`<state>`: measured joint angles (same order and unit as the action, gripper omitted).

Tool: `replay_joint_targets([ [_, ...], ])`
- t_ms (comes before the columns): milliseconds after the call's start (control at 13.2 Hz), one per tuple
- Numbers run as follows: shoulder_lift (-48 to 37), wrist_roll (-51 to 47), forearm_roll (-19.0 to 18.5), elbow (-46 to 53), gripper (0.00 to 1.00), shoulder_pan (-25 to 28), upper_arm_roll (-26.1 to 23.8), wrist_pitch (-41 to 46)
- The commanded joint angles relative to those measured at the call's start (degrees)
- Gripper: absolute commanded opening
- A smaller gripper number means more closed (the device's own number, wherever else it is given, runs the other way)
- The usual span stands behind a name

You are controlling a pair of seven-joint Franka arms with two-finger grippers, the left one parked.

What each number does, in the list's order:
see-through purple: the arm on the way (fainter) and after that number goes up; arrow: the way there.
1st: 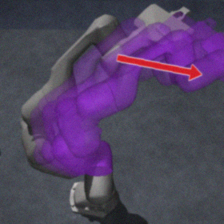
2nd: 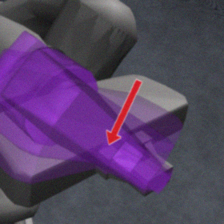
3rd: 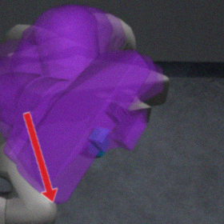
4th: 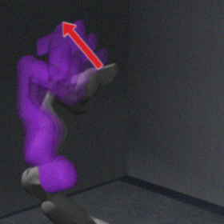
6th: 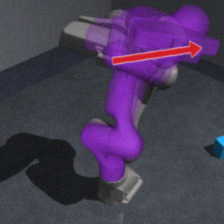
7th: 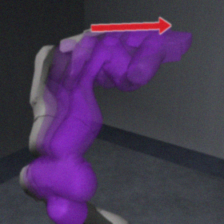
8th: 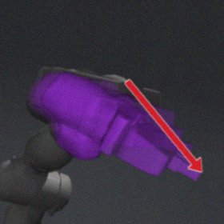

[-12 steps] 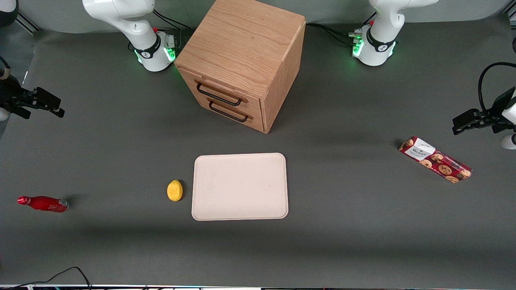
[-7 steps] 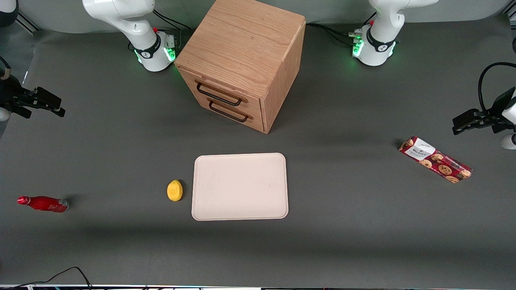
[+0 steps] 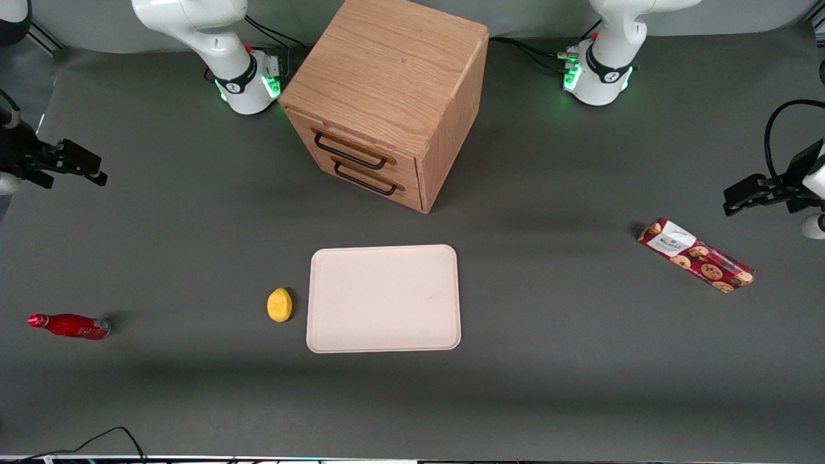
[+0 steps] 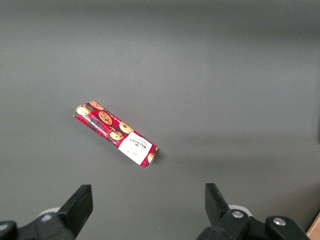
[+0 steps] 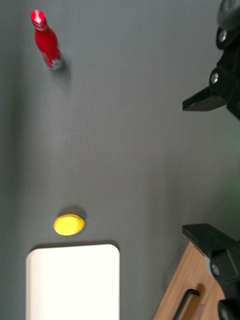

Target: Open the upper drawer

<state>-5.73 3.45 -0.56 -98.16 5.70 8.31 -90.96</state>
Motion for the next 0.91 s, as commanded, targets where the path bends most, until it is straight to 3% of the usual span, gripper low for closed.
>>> replay_joint_targets([
  [0, -0.16, -0.64, 3.19, 1.13, 1.00, 3.68, -0.40, 3.67],
  [606, 0.19, -1.69, 4.34, 2.27, 1.00, 26.18, 0.48, 7.47],
  [833, 0.46, -1.26, 10.29, 1.92, 1.00, 28.13, 0.30, 7.47],
])
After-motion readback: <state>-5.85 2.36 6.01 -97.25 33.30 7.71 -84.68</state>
